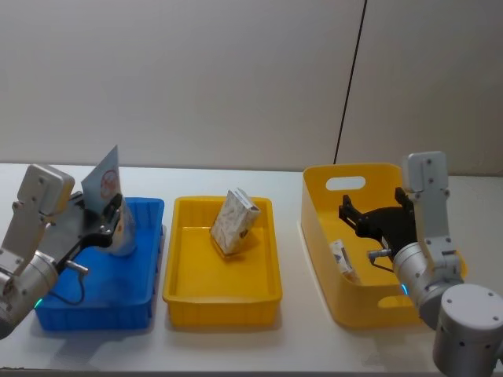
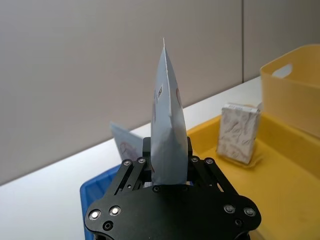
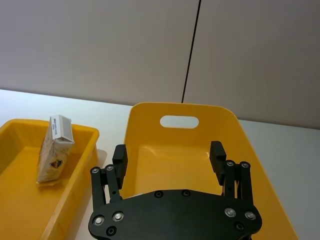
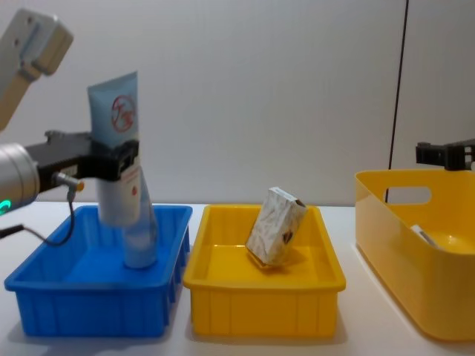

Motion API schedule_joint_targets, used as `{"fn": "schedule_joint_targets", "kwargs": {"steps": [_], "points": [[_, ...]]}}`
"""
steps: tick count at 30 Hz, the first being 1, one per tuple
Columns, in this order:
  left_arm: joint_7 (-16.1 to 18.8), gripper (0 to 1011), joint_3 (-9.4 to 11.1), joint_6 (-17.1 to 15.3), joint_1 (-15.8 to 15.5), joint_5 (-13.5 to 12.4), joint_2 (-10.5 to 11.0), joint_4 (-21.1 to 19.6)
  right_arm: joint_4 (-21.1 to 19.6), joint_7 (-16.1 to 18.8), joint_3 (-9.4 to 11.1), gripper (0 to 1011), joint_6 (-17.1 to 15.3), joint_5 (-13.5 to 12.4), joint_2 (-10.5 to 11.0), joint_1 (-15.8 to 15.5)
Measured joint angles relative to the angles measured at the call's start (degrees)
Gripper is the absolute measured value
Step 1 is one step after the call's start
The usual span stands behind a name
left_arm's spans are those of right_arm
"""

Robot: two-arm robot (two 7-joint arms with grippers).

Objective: Bimanual collaborative sorting of washing and personal care products

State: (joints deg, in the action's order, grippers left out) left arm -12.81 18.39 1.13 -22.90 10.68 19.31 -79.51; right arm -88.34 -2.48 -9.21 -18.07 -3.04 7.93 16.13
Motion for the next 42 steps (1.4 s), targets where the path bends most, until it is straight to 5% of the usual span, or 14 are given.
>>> {"fn": "schedule_joint_targets", "kwargs": {"steps": [18,42], "points": [[-6.9,278,2.5,1.1,-2.2,1.8,-1.8,-4.2,0.0,0.0,0.0,1004,0.0,0.0,0.0,0.0],[-9.7,278,6.1,2.5,-6.9,2.2,-6.7,-0.9,0.0,0.3,0.0,1004,0.0,0.0,0.0,0.0]]}}
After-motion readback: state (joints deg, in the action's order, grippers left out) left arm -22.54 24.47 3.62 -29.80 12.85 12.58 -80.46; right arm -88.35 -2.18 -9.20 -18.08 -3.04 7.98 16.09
